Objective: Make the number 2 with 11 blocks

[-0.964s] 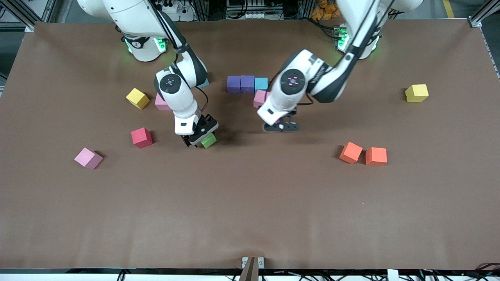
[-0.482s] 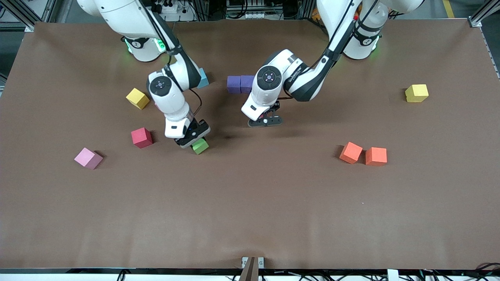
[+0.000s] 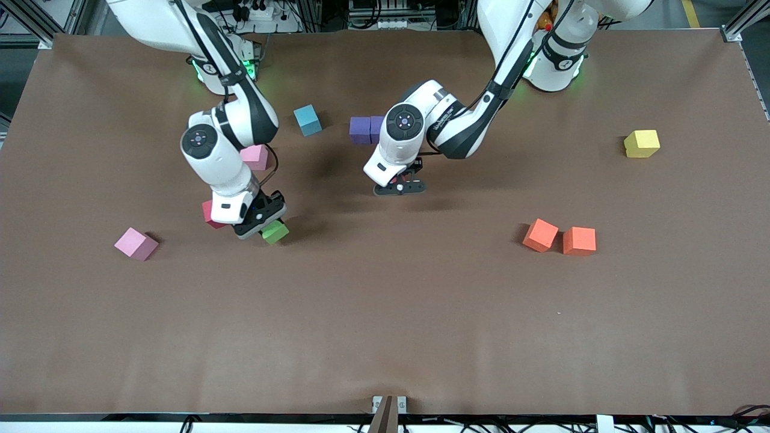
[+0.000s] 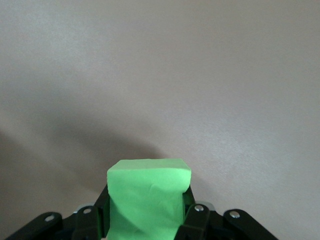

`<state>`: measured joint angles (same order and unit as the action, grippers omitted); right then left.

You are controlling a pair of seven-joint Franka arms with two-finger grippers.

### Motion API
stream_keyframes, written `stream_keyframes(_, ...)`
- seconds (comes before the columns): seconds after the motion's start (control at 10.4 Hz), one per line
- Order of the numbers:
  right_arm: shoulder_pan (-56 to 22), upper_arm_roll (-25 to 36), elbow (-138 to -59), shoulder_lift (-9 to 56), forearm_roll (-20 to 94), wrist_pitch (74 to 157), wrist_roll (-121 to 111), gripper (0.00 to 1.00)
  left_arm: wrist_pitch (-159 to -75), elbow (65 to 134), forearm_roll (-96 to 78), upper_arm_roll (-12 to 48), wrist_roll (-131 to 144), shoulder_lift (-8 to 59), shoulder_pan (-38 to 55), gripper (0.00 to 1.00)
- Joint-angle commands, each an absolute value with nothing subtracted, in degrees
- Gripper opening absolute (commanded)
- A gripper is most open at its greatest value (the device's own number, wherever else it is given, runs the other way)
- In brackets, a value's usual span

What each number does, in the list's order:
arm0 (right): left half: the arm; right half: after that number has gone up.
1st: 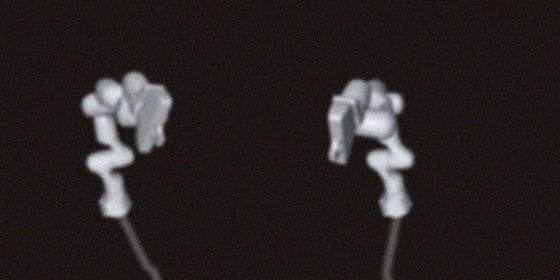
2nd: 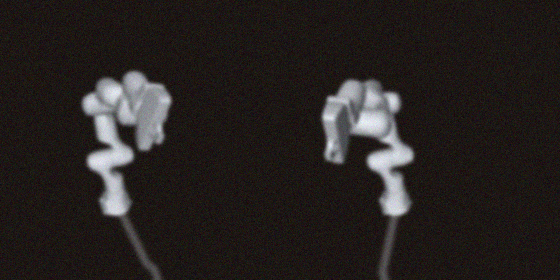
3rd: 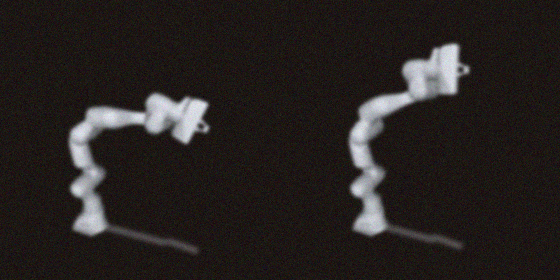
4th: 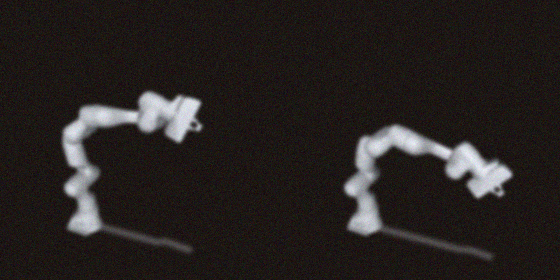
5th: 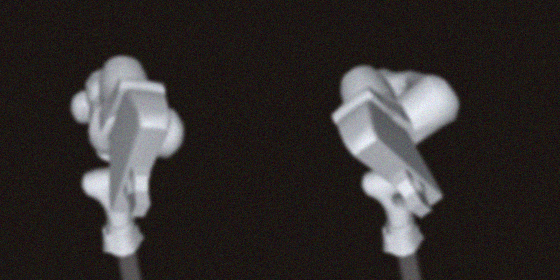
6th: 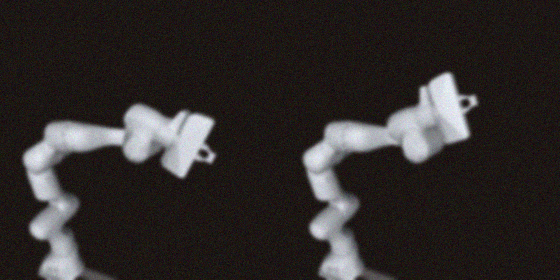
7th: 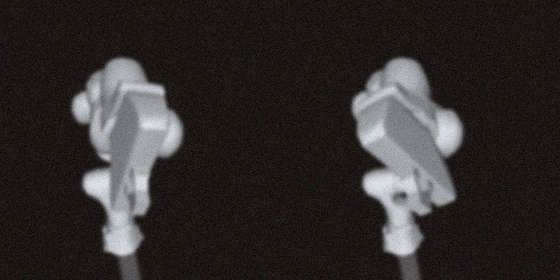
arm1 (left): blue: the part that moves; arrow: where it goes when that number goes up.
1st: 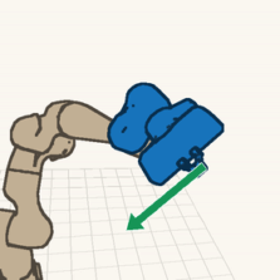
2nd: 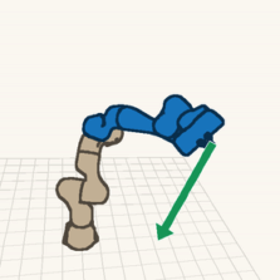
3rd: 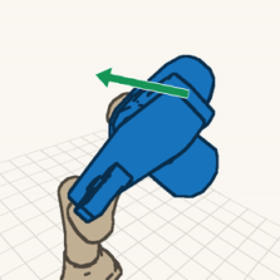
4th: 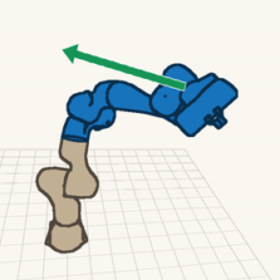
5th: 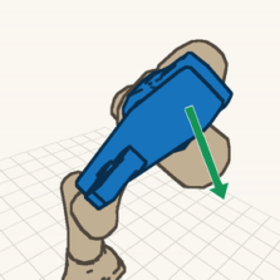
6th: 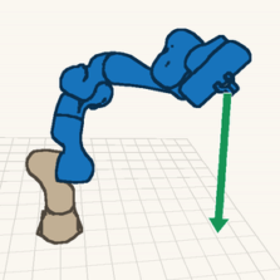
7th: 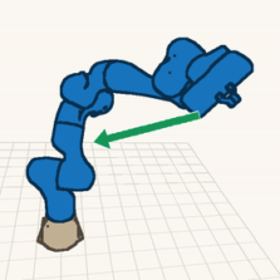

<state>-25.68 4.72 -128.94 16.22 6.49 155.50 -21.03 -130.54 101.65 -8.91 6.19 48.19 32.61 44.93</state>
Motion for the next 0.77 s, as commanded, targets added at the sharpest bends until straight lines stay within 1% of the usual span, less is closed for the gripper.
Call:
stream_keyframes(0.0,-23.0,3.6,-130.1,13.7,6.2,153.5,-21.9,0.02,-130.1,100.5,-6.3,6.1,46.5,33.9,45.5,0.05)
stream_keyframes(0.39,-22.7,3.6,-130.1,14.2,6.3,153.5,-24.3,0.03,-129.4,100.5,-6.3,6.1,39.9,33.9,45.6,0.04)
stream_keyframes(0.67,-22.7,3.6,-130.1,14.2,6.3,153.5,-24.3,0.03,-126.5,100.5,-6.0,6.1,35.6,33.7,45.4,0.03)
